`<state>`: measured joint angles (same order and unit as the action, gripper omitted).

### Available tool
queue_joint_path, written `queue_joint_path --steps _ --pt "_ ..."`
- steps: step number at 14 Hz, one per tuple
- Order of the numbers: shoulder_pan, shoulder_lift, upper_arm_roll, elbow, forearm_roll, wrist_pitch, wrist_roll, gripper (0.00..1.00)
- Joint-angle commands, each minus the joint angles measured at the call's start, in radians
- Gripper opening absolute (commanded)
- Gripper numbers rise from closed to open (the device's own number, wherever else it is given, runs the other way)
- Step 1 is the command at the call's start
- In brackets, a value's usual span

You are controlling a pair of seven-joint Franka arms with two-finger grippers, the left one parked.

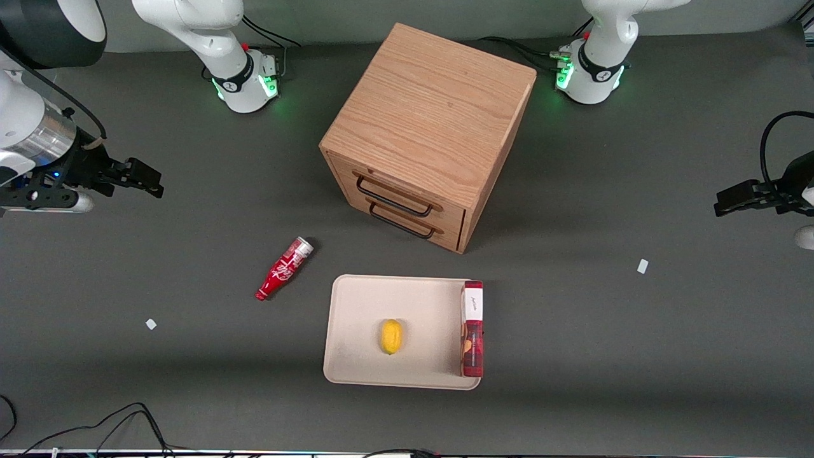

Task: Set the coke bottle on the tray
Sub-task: 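Move the open right gripper over the lying red Coca-Cola bottle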

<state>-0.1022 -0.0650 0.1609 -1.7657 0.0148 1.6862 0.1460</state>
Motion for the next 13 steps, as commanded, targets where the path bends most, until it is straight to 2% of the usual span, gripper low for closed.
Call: queue_joint_path --steps 1,6,13 --pt "0.009 0.01 -0.009 0.022 -0.004 -0.013 0.026 1.0" --pt "0.018 0.034 0.005 0.023 0.001 0.0 0.073 1.0" --pt "0.084 0.105 0.014 -0.012 0.05 0.098 0.325 1.0"
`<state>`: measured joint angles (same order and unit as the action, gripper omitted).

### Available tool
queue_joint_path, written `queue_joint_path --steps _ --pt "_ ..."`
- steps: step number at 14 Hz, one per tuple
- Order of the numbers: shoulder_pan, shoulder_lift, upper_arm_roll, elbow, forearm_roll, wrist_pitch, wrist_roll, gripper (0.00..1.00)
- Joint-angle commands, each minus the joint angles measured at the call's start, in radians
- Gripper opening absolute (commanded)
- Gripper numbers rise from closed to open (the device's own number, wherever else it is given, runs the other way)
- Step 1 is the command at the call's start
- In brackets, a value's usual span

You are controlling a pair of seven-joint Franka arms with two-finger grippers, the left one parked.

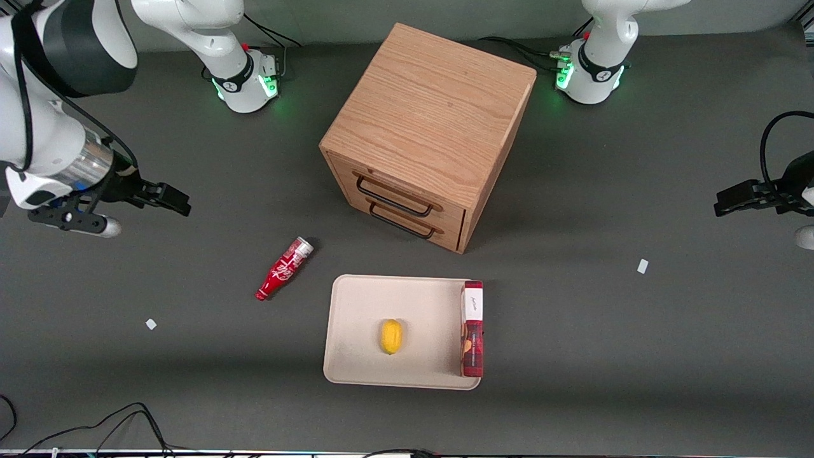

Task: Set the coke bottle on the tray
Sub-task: 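Move the open right gripper over the lying red Coca-Cola bottle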

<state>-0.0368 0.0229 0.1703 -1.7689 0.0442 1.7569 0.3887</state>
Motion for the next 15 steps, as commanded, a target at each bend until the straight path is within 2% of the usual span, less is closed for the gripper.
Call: queue_joint_path --steps 1,5,8,12,13,15 --pt "0.031 0.023 0.006 -0.024 0.019 0.054 0.119 1.0" --pt "0.054 0.081 0.02 -0.096 0.019 0.185 0.252 1.0" --pt "0.054 0.143 0.072 -0.145 0.01 0.292 0.382 1.0" --pt "0.075 0.229 0.077 -0.222 0.006 0.474 0.449 1.0" --pt "0.101 0.248 0.075 -0.242 -0.001 0.519 0.488 1.0" --pt "0.121 0.293 0.075 -0.25 -0.07 0.553 0.576 1.0"
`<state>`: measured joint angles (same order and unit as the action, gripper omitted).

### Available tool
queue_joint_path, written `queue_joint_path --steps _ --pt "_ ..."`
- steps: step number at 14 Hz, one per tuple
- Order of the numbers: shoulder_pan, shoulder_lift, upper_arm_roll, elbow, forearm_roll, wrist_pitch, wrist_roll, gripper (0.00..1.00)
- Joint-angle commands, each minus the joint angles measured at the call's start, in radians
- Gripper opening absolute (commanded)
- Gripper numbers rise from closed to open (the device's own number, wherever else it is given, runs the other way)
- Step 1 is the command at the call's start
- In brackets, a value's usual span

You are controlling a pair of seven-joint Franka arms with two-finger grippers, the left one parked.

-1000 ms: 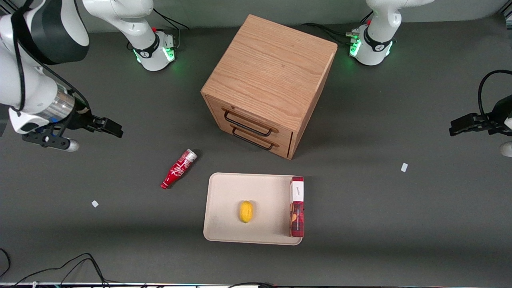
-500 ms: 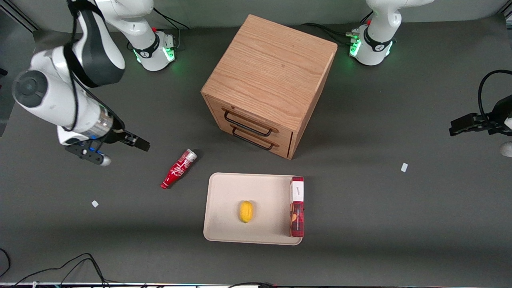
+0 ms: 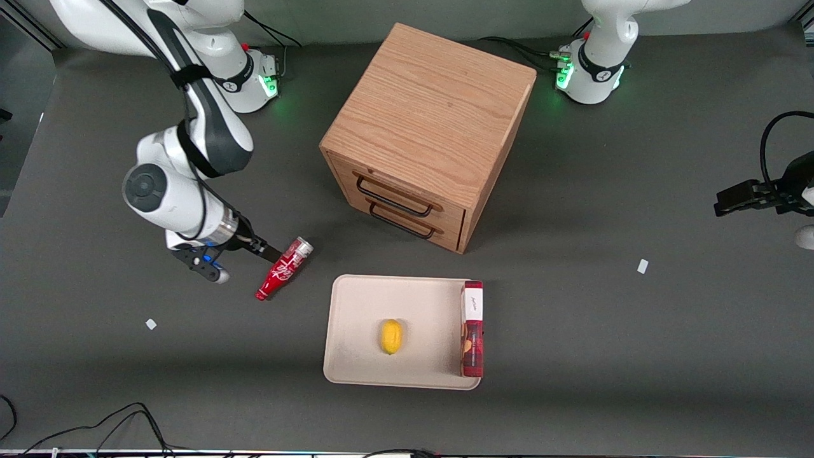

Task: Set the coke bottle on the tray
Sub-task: 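Lower the right gripper and close it around the bottle's body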

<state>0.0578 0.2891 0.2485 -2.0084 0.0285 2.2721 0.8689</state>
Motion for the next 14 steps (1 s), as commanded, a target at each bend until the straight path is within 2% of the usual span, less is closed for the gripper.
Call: queue_joint_path --steps 1,9,14 --pt "0.028 0.051 -0.003 -0.01 -0.083 0.062 0.12 1.0" --pt "0.025 0.195 -0.015 -0.007 -0.127 0.197 0.128 1.0" --pt "0.023 0.242 -0.026 0.0 -0.162 0.221 0.128 1.0"
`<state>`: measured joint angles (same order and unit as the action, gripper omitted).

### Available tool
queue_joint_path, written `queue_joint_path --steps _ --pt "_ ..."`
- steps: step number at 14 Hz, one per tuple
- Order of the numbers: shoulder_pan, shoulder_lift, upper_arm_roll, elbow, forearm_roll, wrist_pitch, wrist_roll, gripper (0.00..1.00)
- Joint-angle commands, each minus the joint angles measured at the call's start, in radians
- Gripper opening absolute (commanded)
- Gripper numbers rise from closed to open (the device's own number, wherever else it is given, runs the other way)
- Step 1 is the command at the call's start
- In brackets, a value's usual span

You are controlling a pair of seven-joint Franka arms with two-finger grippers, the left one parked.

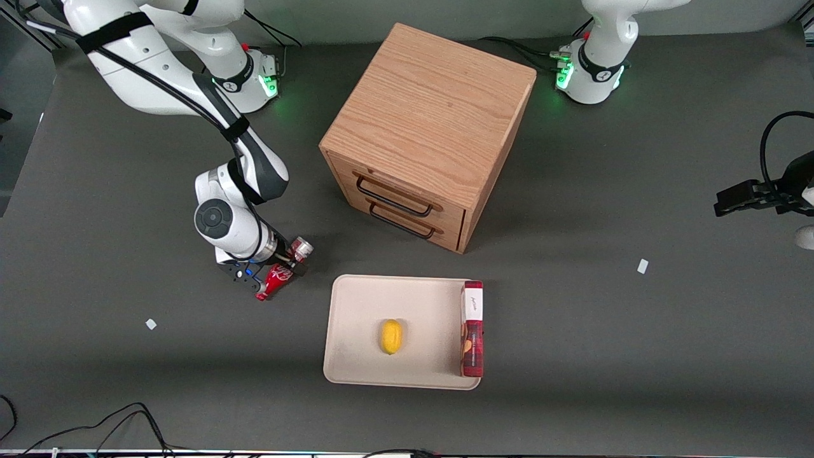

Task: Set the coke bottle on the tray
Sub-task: 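Lower the right gripper and close it around the bottle's body, then lift the bottle and carry it over the white tray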

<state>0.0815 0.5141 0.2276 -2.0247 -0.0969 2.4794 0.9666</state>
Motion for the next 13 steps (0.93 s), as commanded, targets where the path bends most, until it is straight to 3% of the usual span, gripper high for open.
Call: queue_joint_path --steps 1,3,4,5,6,7,8,13 --pt "0.0 0.021 -0.005 0.017 -0.038 0.022 0.03 0.97" --pt "0.0 0.033 -0.005 0.02 -0.059 0.029 0.029 0.9" --pt "-0.003 0.035 -0.007 0.024 -0.066 0.029 0.029 0.8" --pt "-0.003 0.035 -0.01 0.024 -0.066 0.029 0.029 0.59" --pt "-0.002 0.034 -0.01 0.026 -0.066 0.029 0.029 0.29" --pt "-0.002 0.035 -0.011 0.033 -0.066 0.027 0.029 0.08" --pt "-0.002 0.035 -0.011 0.04 -0.066 0.024 0.027 0.0" --pt "-0.002 0.004 -0.01 0.075 -0.067 -0.005 0.012 0.0"
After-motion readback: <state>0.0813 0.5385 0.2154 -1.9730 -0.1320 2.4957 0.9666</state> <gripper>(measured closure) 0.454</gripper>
